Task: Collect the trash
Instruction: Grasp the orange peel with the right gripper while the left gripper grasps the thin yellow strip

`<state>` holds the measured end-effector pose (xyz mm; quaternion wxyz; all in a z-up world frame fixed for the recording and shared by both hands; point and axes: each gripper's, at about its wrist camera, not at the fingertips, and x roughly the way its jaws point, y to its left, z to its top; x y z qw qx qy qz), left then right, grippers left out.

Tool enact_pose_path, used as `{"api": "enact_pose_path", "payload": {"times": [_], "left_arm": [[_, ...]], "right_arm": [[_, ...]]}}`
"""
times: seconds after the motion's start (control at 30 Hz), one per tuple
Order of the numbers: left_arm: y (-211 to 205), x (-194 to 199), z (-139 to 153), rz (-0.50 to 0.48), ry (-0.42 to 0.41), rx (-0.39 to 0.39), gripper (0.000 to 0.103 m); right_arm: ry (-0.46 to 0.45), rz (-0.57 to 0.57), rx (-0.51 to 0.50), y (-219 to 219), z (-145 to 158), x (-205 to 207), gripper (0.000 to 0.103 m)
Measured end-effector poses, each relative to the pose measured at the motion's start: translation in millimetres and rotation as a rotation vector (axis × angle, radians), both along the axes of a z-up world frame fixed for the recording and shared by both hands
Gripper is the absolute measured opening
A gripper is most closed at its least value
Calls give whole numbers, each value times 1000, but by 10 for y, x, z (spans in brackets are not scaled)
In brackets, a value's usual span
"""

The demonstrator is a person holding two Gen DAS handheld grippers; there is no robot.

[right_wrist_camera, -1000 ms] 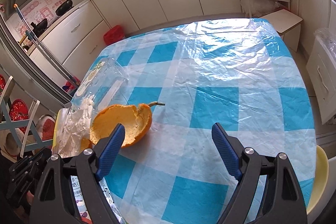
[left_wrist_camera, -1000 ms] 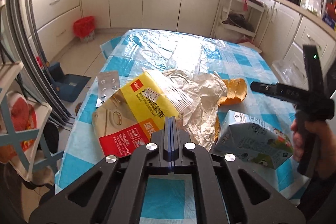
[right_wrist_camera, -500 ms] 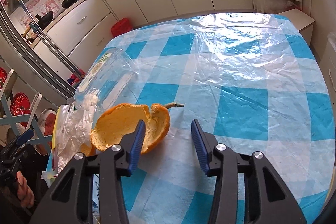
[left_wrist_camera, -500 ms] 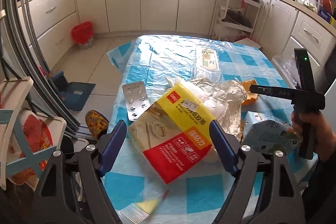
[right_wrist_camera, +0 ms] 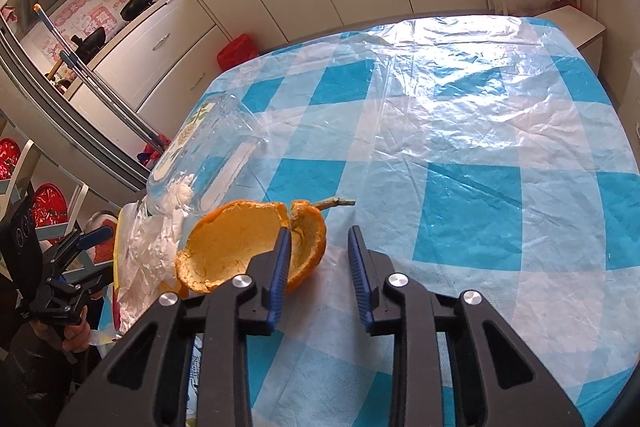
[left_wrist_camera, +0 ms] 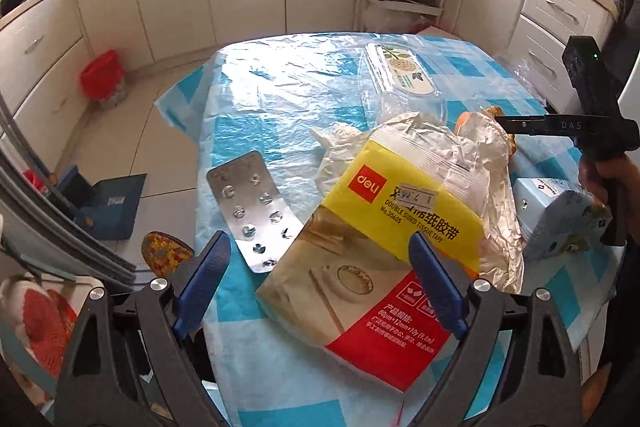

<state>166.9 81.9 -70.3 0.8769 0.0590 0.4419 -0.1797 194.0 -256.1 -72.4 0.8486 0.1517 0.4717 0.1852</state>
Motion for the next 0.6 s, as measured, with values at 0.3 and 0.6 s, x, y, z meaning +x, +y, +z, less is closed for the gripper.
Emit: {"api": "enact_pose_path", "payload": {"times": [0.3,0.6], "left_arm": [[-56,-19,-144,-40,151,-122,0],[86,-350,-54,-9,141,-154,0]], "right_arm": [[17,11,18,18,-19,14,14],[6,4,24,-25,9,-14,11]]}}
